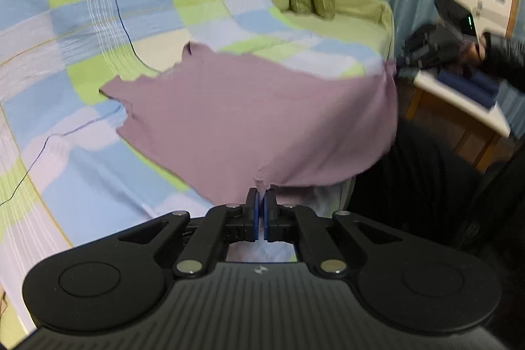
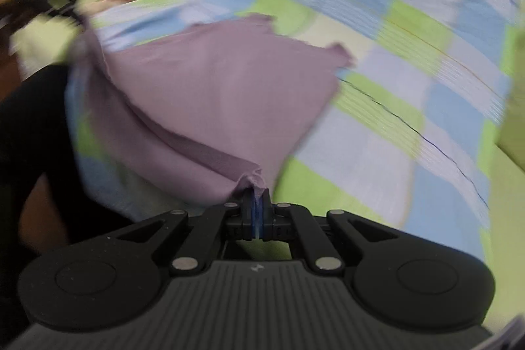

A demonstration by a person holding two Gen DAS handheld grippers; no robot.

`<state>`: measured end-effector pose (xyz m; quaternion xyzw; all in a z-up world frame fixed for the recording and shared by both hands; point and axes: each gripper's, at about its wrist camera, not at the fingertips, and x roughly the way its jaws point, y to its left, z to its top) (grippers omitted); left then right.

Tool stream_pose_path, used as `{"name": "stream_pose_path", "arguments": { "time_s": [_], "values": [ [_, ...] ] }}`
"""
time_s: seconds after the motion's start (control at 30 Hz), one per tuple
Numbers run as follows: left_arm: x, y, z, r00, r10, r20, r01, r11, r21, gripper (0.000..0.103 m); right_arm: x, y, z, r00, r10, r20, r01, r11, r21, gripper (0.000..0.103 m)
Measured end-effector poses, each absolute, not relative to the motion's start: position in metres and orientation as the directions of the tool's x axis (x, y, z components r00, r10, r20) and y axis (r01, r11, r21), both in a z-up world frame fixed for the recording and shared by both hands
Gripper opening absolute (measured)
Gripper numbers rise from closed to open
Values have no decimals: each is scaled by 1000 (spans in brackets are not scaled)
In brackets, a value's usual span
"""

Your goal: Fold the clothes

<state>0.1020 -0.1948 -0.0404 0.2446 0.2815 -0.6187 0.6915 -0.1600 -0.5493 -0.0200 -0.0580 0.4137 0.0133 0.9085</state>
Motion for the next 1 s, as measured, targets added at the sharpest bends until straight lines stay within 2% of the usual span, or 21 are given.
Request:
{"name": "stream_pose_path", "arguments": {
  "time_s": [0.2,0.33,0.57,0.8,0.9,1.0],
  "values": [
    [73,-193,-60,89,-644,-759,996,54,72,0,-161,-534,-30,636,-51,-770,-90,986,-140,1],
    [53,-191,-83,79,-595,-800,995,4,96,0,-166,-532,-43,631,-34,-775,-92,989,-118,1],
    [57,-185,-76,63,-655,-753,998,42,48,0,-170,-534,-50,630,-17,-776,-103,989,-105,1],
    [143,-211,-30,150,-750,-644,970,238,-52,0,-132,-587,-5,744,9,-669,-48,998,-40,0],
    [196,-244,-45,172,-714,-679,931,344,-126,0,-77,-633,-8,749,41,-662,0,998,62,0],
    [234,-268,-72,155,-673,-723,903,394,-174,0,-37,-666,-33,717,106,-689,27,983,179,1]
  ]
}}
